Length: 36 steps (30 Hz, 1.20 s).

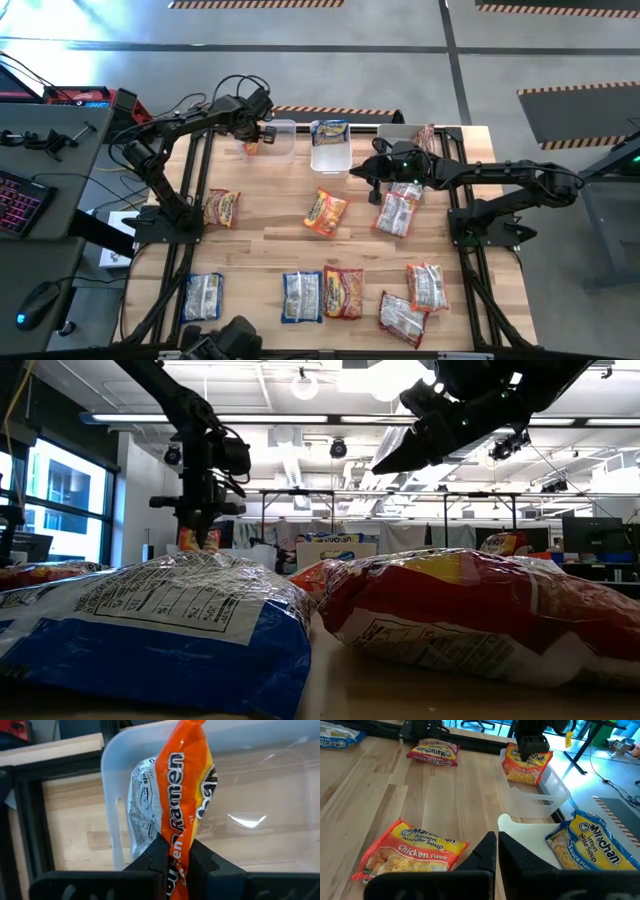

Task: Sort Maruchan noodles
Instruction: Put the orange noodle pack into the transparent bin

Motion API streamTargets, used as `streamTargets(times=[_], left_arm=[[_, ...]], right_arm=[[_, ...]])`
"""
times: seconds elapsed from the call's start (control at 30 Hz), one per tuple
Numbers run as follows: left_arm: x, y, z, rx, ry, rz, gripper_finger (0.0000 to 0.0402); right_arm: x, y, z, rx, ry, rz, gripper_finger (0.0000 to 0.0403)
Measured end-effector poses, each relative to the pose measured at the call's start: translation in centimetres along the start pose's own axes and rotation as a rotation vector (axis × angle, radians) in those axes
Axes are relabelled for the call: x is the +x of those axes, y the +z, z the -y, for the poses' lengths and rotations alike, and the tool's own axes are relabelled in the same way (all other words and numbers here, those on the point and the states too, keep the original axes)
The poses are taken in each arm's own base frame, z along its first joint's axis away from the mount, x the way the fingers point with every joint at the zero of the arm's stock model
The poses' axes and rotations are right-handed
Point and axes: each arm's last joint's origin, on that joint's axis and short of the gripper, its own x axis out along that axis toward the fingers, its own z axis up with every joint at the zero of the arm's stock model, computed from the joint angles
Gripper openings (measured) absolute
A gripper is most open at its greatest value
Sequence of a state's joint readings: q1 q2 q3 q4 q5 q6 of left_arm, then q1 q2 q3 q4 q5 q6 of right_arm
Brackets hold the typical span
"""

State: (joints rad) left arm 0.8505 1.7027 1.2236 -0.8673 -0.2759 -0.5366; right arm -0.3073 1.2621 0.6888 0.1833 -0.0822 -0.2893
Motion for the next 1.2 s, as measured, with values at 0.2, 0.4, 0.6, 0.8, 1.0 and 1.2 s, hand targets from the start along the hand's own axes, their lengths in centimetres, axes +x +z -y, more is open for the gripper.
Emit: streamTargets(times=[0.2, 0.4, 0.6, 0.8, 1.0, 1.2], left_arm=[[0.0, 0.05, -0.07, 0.042, 0.025, 0.014, 0.0075], [0.0, 0.05, -0.07, 0.052, 0.027, 0.015, 0.0115], [-0.4, 0.38, -0.16, 0.097, 0.066, 0.037, 0.0133], [-0.9, 0.76, -0.2, 0.104, 0.091, 0.058, 0.0136], [-0.92, 0.45, -0.52, 0.133, 0.147, 0.039, 0.0136], [-0.96, 0.24, -0.8, 0.158, 0.201, 0.028, 0.0136]], right_arm=[[0.0, 0.0, 0.0, 0.0, 0.0, 0.0, 0.0], [0.0, 0.0, 0.0, 0.0, 0.0, 0.0, 0.0], [0.0, 0.0, 0.0, 0.0, 0.0, 0.0, 0.0], [0.0, 0.0, 0.0, 0.0, 0.0, 0.0, 0.0], [0.0, 0.0, 0.0, 0.0, 0.0, 0.0, 0.0], [0.0, -0.02, 0.0, -0.001, 0.001, -0.002, 0.0]])
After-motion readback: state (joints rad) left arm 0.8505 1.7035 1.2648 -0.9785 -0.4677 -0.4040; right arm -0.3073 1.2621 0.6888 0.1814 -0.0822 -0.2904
